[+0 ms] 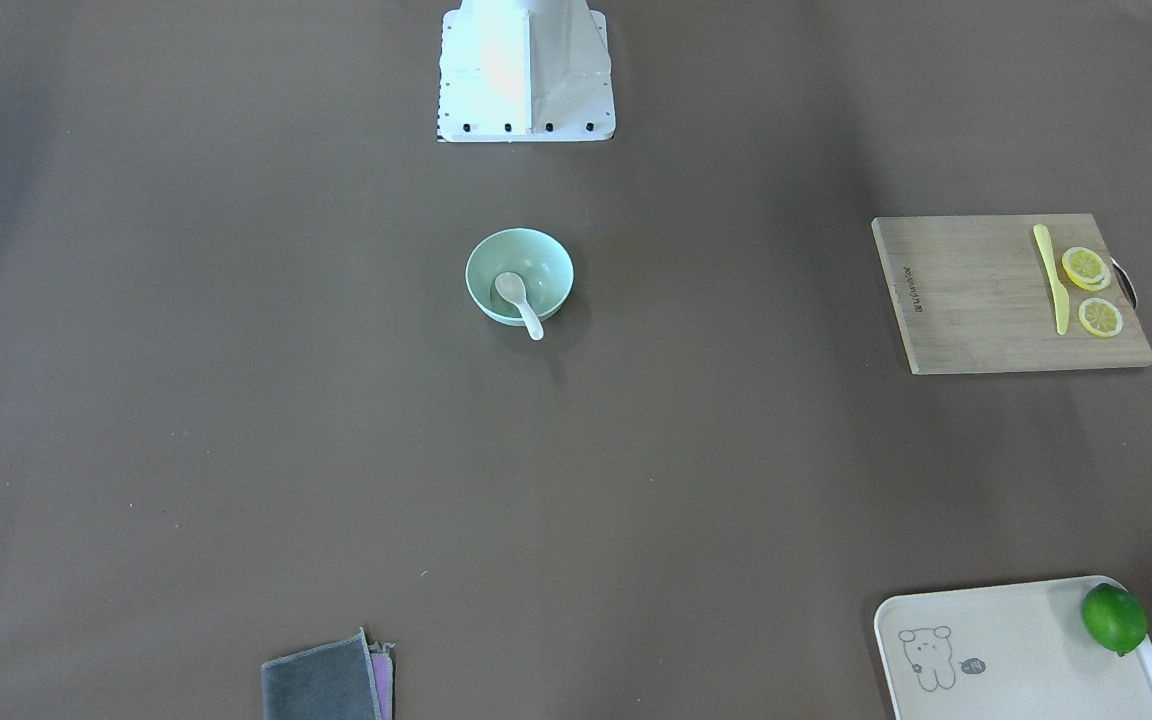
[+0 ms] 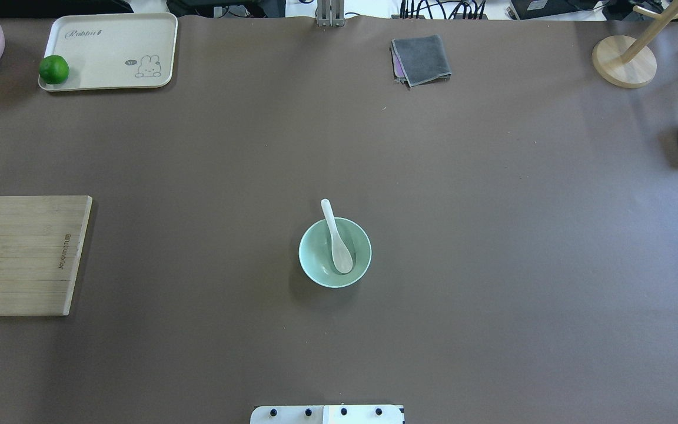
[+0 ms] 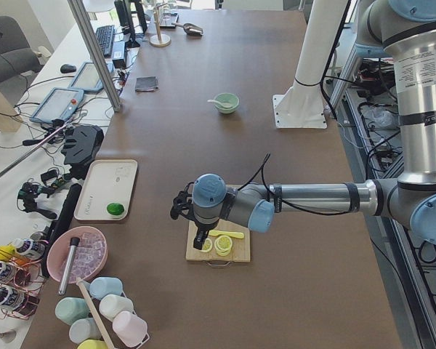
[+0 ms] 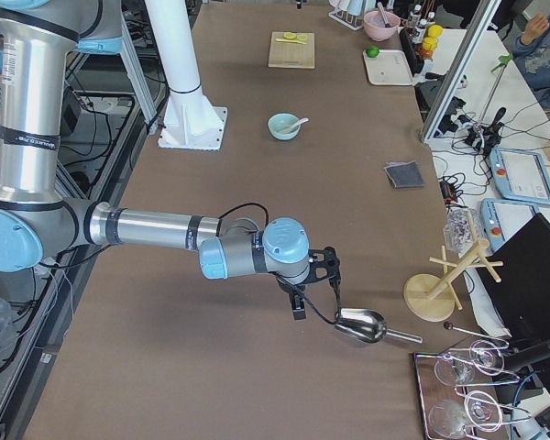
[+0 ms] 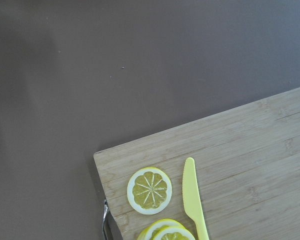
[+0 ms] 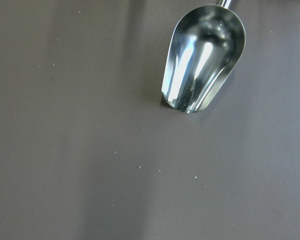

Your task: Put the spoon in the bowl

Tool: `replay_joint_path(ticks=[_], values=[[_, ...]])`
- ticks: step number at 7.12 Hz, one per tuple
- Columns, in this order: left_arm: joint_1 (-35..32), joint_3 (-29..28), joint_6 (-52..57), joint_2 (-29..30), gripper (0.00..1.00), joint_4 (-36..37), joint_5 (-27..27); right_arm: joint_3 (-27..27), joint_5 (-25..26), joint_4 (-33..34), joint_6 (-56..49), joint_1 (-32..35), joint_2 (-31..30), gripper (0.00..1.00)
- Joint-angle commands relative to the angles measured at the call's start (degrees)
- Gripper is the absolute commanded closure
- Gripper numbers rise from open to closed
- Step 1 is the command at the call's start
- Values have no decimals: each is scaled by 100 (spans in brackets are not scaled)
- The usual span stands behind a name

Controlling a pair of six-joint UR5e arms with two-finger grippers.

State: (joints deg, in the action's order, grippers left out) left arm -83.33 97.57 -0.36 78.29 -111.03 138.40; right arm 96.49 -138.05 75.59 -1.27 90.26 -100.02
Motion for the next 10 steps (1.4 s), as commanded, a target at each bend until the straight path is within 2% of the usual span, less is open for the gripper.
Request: replay_joint_path(ticks=[1,6,8,10], values=[[-8,-1,9,-25,2,2,20,46,-20,0,-5,0,-97,0],[-8,8,-34,80,2,116,3,98,-20,26,-5,0,-184,0],[-139,52,-26,544,2,1095,3,81,-12,61,-5,0,-176,0],[-140,113,-17,634,2,1365,-32,107,-20,79,-5,0,-115,0]])
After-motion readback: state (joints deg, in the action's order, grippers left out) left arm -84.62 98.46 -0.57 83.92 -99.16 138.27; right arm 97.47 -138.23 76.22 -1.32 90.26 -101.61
